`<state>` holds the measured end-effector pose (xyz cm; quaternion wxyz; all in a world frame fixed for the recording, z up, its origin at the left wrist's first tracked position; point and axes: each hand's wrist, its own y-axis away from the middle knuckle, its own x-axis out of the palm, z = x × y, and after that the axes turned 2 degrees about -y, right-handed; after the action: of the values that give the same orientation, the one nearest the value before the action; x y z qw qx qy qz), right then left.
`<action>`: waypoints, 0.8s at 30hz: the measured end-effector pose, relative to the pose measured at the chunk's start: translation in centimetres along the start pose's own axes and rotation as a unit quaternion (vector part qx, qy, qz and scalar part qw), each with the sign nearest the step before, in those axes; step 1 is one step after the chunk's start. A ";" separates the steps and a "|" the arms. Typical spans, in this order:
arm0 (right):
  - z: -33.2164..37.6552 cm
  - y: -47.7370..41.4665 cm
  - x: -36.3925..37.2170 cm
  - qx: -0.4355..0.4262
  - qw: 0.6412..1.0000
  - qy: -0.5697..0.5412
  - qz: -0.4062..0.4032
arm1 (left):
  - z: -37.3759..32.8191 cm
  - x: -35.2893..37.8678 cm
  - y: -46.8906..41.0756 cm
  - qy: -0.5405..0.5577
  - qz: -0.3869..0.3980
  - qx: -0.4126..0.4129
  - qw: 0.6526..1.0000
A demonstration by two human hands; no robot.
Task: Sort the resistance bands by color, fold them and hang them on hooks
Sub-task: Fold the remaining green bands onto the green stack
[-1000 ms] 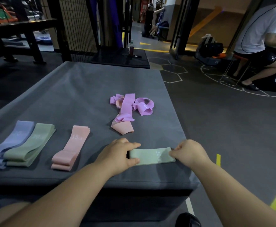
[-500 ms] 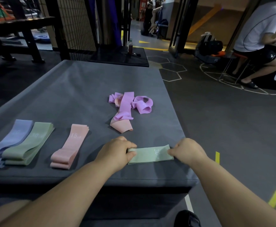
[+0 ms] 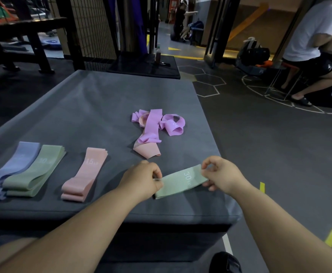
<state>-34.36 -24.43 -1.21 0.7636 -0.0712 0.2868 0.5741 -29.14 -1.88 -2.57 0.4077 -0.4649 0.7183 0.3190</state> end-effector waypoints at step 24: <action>-0.1 -2.1 0.8 -0.071 0.995 -0.006 -0.071 | -0.3 0.8 0.6 0.186 0.061 -0.012 0.981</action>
<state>-32.32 -24.52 -2.17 0.7971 -0.1415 0.2348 0.5381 -29.94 -2.26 -3.05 0.2414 -0.4764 0.8045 0.2598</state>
